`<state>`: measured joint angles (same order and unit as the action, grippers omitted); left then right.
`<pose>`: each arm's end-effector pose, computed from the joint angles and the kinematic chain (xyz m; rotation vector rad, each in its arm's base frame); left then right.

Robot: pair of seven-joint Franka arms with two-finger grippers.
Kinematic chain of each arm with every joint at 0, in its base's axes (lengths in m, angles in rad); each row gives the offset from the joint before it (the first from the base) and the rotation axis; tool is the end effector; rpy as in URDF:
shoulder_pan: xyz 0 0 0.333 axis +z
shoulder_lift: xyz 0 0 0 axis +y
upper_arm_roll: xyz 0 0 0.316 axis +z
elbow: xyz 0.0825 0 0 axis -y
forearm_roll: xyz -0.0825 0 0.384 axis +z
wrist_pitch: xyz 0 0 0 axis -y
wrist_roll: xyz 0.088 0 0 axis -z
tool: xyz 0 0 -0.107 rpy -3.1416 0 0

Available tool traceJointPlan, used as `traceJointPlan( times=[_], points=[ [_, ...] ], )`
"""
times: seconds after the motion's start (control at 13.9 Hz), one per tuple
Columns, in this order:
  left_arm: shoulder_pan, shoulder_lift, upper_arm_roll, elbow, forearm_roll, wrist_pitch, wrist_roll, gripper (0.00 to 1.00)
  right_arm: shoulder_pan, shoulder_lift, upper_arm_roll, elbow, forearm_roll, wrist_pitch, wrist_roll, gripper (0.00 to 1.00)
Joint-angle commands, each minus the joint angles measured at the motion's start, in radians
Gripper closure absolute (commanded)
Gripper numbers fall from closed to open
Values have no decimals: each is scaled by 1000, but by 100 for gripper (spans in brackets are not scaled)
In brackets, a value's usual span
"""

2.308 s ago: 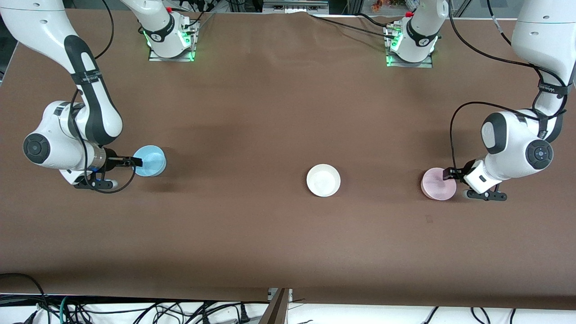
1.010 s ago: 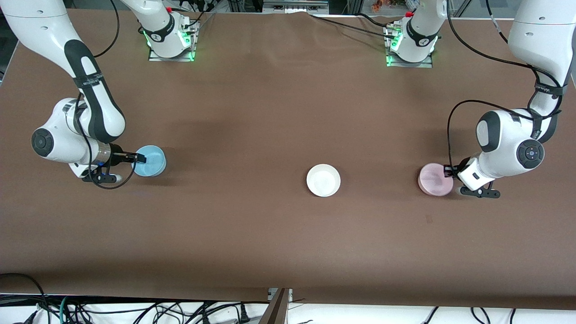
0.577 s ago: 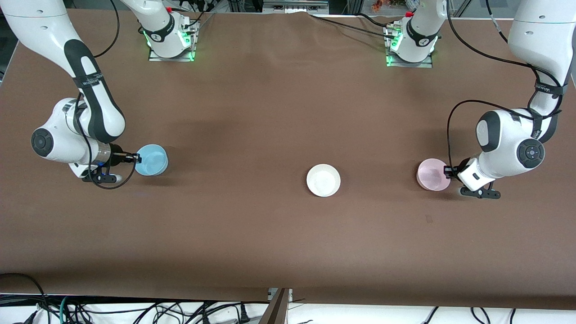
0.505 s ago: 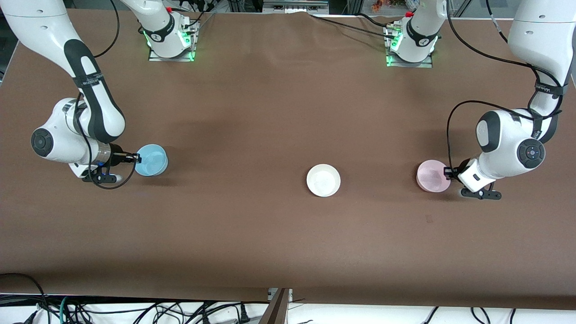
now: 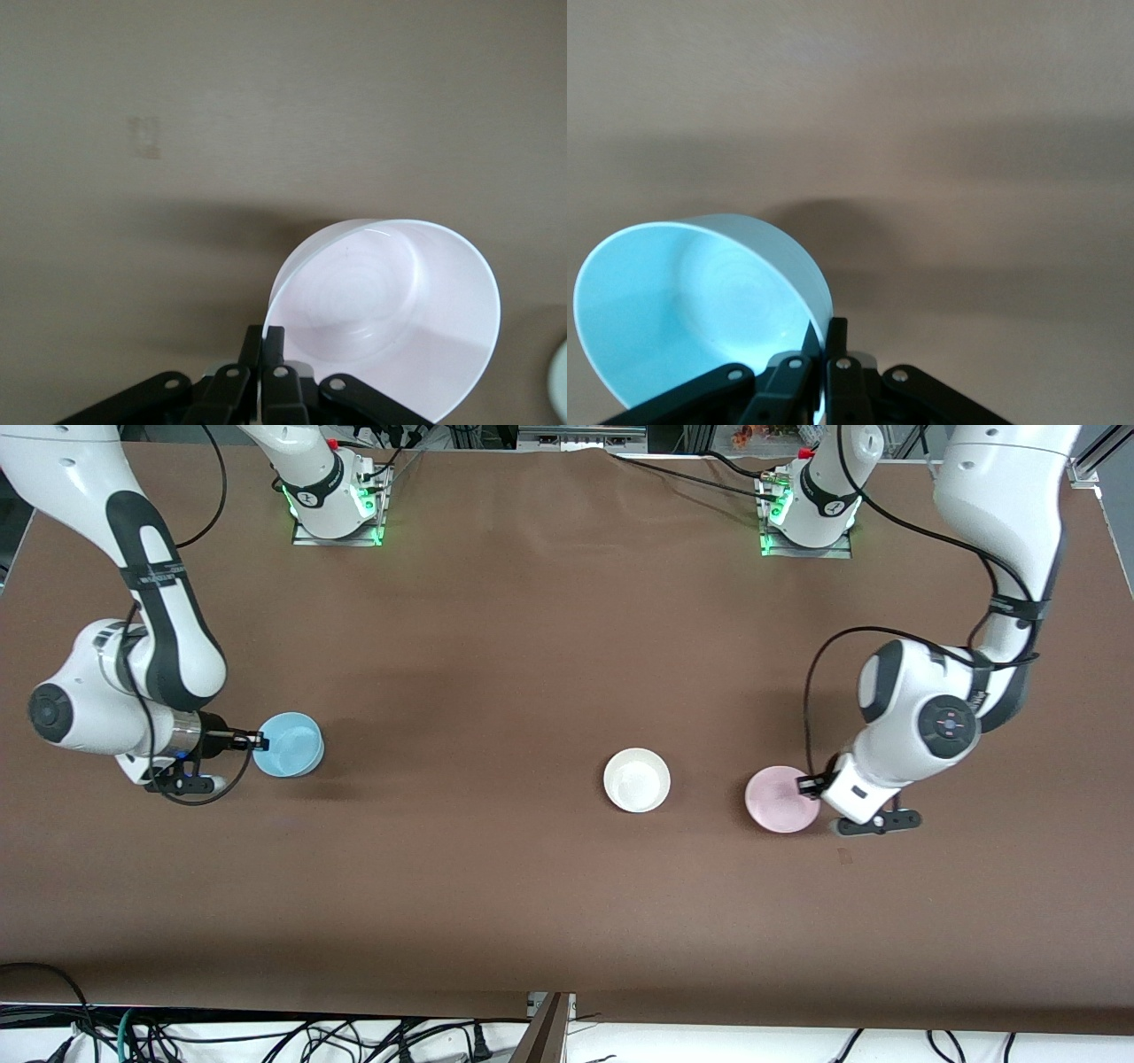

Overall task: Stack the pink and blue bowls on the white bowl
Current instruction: 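Carry the pink bowl with the left gripper onto the white bowl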

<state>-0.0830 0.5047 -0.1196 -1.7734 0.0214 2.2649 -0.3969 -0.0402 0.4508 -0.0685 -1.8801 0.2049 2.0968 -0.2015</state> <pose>0.6452 -0.1254 0.2768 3.0899 0.3023 -0.0330 0.6062 -0.0545 0.2532 -2.9577 0.0408 0.3084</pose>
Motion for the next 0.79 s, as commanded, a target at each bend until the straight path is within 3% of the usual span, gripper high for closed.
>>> traceJointPlan(
  times=[0.0,0.14,0.29,0.5,0.72],
  points=[
    [-50,3,11,57,-75,-30,-85,100,-17,-11,1,111,22,-148,-16,100],
    [-81,3,6,72,-158,-30,-115,100,-15,-11,4,168,25,-245,-12,100],
    [-130,5,6,72,-167,-28,-170,100,-9,-14,19,202,25,-276,-6,100],
    [-207,21,6,101,-169,-19,-298,100,-9,-18,79,234,25,-311,51,100],
    [-250,37,6,101,-218,19,-304,100,-9,-26,139,243,25,-311,158,100]
  ],
)
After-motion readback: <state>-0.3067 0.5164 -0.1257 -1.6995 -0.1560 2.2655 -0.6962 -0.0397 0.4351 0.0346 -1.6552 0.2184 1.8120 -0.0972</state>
